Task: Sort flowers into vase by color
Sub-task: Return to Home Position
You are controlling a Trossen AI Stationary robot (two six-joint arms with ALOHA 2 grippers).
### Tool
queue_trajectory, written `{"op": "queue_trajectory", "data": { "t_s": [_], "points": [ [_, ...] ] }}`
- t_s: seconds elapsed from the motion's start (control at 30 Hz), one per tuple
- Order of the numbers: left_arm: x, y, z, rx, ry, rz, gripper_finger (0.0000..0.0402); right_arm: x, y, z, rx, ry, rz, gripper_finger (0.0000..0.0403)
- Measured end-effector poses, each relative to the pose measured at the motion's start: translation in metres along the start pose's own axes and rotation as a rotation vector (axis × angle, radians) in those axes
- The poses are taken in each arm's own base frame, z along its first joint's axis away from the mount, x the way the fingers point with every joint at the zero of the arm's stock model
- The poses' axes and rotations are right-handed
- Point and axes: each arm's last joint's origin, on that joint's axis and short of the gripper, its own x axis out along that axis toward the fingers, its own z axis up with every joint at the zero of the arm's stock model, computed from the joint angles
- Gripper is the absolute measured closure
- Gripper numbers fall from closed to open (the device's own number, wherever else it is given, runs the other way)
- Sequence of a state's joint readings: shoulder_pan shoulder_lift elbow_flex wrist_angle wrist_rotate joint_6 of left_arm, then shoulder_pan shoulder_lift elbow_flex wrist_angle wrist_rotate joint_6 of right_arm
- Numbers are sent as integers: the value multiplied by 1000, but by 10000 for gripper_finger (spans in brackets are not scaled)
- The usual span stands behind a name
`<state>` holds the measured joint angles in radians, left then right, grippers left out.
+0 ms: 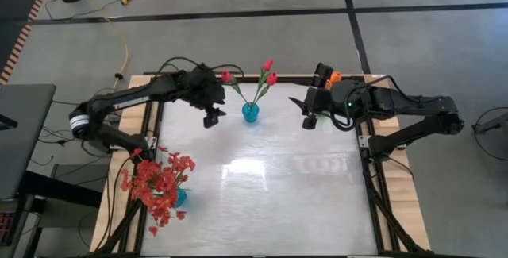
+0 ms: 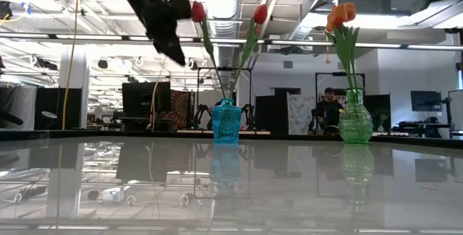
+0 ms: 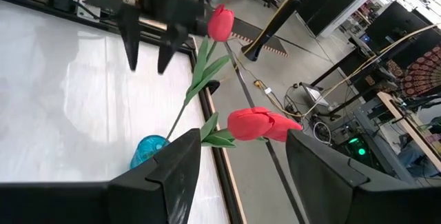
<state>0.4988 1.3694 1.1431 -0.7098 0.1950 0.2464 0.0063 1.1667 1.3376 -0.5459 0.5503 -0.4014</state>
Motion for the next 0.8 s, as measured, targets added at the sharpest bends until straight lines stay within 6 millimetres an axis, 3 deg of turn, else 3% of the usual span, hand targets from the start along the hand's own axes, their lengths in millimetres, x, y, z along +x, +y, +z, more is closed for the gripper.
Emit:
{"op": "queue_trajectory", "data": {
  "t_s": [0.23,0.53,0.8],
  "points": [
    [-51,-22,5,5,-198,0,200,0,0,0,1,-1,-1,163],
    [-113,-44,18,-15,-619,1,200,0,-1,0,18,-3,-6,163],
    [-154,-52,10,7,-804,23,200,-2,6,3,304,-35,113,202]
  ]
}}
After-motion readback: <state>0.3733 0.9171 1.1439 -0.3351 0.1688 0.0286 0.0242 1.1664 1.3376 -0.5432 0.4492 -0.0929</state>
